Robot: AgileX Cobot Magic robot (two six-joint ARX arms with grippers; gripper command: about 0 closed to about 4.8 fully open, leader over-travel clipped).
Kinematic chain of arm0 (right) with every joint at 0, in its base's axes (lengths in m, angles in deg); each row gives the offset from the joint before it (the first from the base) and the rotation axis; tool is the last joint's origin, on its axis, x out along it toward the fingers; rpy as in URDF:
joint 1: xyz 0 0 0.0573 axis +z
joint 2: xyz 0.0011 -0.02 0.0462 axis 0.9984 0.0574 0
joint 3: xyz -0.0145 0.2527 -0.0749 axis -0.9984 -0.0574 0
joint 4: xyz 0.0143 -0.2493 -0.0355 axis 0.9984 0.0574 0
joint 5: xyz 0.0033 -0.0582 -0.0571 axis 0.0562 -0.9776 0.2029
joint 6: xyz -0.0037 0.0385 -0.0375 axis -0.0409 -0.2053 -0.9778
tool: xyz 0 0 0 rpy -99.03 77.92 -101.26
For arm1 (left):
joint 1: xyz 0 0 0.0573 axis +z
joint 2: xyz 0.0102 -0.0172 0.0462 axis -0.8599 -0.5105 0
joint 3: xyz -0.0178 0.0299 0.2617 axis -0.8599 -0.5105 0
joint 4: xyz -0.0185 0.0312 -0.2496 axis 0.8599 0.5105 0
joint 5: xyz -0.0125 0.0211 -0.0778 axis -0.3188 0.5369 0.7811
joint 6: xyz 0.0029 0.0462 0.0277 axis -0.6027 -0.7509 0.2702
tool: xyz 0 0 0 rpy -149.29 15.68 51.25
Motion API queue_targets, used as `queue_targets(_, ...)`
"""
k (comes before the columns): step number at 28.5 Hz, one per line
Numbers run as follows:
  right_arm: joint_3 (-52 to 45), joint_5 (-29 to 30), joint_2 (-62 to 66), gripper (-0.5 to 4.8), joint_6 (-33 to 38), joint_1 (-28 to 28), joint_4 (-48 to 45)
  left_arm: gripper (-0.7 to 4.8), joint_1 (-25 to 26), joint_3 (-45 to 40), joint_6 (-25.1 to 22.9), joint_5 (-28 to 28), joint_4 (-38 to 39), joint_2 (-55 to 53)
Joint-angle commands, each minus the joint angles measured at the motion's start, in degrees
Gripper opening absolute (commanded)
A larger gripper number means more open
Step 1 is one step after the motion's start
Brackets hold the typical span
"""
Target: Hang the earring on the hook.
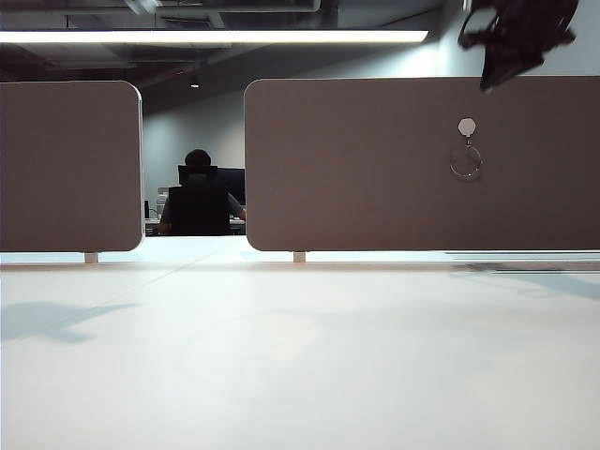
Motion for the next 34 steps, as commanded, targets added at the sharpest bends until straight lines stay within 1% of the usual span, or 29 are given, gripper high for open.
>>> queue_targets(1,-10.6,-2.5,-10.3,-0.04,0.9,2.4,-3.5,-0.05,0.0,0.1,1.2,-1.8,5.3,8.4)
queue_targets(5,-27.8,-2.1,-26.4,-0.04,4.3,4.5,-9.0,-0.06,0.0,0.0,0.8,-5.6,14.5,19.8)
queue_targets(9,-41.9,-0.8,-41.7,-0.04,5.1,6.9,-12.1,-0.06,0.0,-0.1,1.0,-10.5,22.3,29.7)
queue_targets(11,-47.8,-0.8,-49.4,-0.04,5.7,8.9,-12.2,-0.06,0.0,-1.2,1.0,-10.7,23.6,35.0)
queue_targets(13,-53.3,-0.9,-56.7,-0.04,5.7,11.0,-12.2,-0.05,0.0,-3.1,2.4,-10.7,23.8,40.4)
queue_targets(15,-58.2,-0.9,-63.3,-0.04,5.8,13.0,-12.2,-0.06,0.0,-5.6,5.0,-12.5,24.2,45.4)
queue_targets(17,-62.9,-0.9,-69.6,-0.04,5.9,14.7,-12.2,-0.06,0.0,-8.6,5.7,-14.5,24.4,50.3)
queue_targets(19,-67.1,-1.0,-75.1,-0.04,7.3,15.8,-12.2,-0.06,0.0,-11.5,6.0,-14.6,23.8,54.3)
queue_targets(20,-69.8,-1.0,-78.3,-0.04,8.1,16.4,-12.3,-0.06,0.0,-12.7,6.0,-14.0,23.2,54.1)
queue_targets(22,-74.2,-1.2,-83.4,-0.04,8.3,16.8,-12.2,-0.06,0.3,-13.7,5.9,-12.4,24.3,53.7)
queue_targets(25,-80.6,1.6,-90.5,-0.04,8.3,17.0,-12.3,-0.06,0.4,-17.2,5.7,-12.2,20.7,53.4)
queue_targets(27,-85.0,2.0,-94.6,-0.04,8.3,17.3,-12.3,-0.06,0.4,-21.2,4.8,-12.2,15.8,53.6)
queue_targets(30,-90.8,2.3,-99.7,-0.04,8.5,17.4,-12.5,-0.06,0.4,-28.3,4.9,-12.2,8.7,53.7)
queue_targets(31,-92.5,2.3,-101.0,-0.04,9.4,17.5,-12.9,-0.06,0.4,-30.4,4.9,-12.2,6.8,53.7)
queue_targets(34,-97.7,1.6,-105.1,-0.04,15.1,17.5,-14.6,-0.06,0.4,-36.9,4.9,-12.4,2.1,53.8)
